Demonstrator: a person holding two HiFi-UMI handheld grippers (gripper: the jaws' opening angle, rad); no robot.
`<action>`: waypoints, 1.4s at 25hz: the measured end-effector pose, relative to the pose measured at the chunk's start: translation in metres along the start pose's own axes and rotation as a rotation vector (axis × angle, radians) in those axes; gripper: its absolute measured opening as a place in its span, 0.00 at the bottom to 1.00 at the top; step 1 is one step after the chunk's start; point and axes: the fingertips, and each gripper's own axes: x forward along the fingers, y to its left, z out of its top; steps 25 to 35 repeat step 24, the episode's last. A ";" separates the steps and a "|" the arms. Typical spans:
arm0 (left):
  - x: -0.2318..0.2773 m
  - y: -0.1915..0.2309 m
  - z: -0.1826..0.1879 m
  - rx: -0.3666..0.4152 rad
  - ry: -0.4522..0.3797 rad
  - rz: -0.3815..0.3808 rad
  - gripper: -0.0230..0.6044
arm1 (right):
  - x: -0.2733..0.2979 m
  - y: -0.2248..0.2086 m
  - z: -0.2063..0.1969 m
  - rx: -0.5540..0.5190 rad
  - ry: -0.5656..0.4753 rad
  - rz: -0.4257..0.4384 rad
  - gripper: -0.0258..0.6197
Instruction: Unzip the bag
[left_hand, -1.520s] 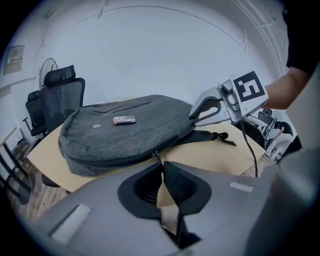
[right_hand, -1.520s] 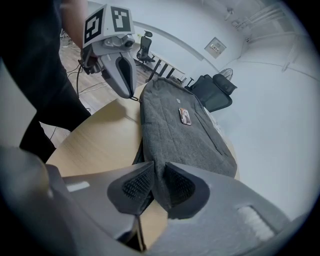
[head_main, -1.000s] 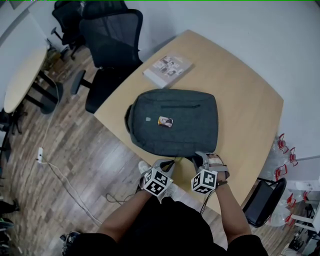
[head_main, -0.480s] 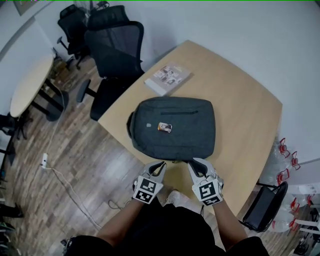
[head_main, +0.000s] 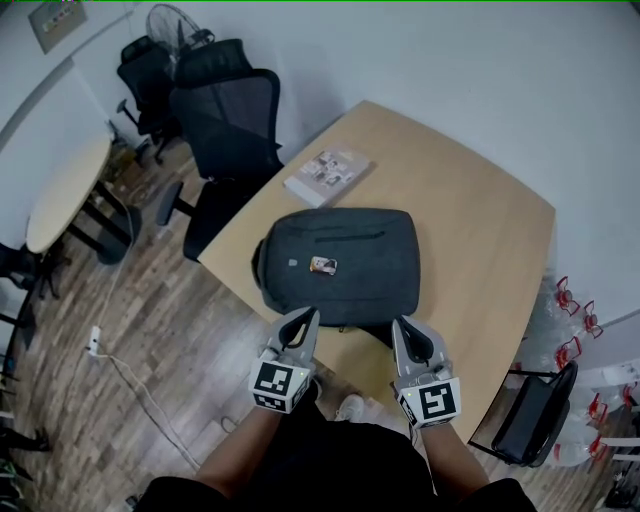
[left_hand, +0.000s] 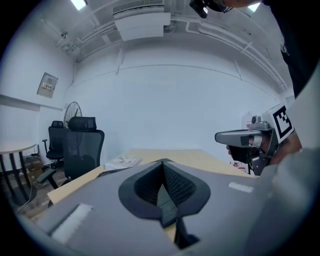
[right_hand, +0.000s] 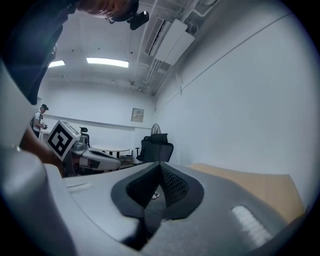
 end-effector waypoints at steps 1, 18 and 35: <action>-0.001 -0.001 0.004 0.003 -0.012 -0.002 0.07 | -0.002 0.000 0.000 -0.016 0.003 -0.001 0.04; -0.012 -0.022 -0.004 0.003 -0.001 -0.009 0.07 | -0.026 -0.011 -0.019 -0.010 0.034 -0.077 0.04; -0.016 -0.023 -0.006 0.009 0.005 -0.001 0.07 | -0.026 -0.009 -0.022 -0.018 0.052 -0.064 0.04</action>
